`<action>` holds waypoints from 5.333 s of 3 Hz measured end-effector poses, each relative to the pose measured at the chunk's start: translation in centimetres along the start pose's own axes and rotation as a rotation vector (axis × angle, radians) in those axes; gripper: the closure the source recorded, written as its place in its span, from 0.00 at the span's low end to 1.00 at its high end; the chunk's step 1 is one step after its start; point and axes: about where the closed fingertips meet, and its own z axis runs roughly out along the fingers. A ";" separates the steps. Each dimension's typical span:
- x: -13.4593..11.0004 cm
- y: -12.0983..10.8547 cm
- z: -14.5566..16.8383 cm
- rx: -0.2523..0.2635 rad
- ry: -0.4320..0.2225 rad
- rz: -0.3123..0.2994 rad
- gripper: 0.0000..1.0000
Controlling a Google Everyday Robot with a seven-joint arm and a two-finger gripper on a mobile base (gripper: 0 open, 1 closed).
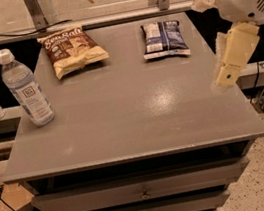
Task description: Knock blue plastic bottle over
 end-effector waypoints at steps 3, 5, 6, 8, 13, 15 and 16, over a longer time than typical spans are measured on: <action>-11.1 -0.9 6.7 -0.111 -0.323 -0.093 0.00; -15.7 -0.5 9.6 -0.167 -0.396 -0.126 0.00; -15.9 -0.5 9.8 -0.174 -0.398 -0.125 0.00; -22.8 0.2 14.8 -0.289 -0.519 -0.218 0.00; -35.4 -1.1 23.4 -0.459 -0.836 -0.313 0.41; -33.7 -1.0 23.0 -0.444 -0.800 -0.280 0.88; -30.6 -2.2 21.5 -0.388 -0.712 -0.263 1.00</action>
Offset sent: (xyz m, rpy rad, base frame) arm 0.0354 0.1327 -0.0096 0.3383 0.0112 0.2349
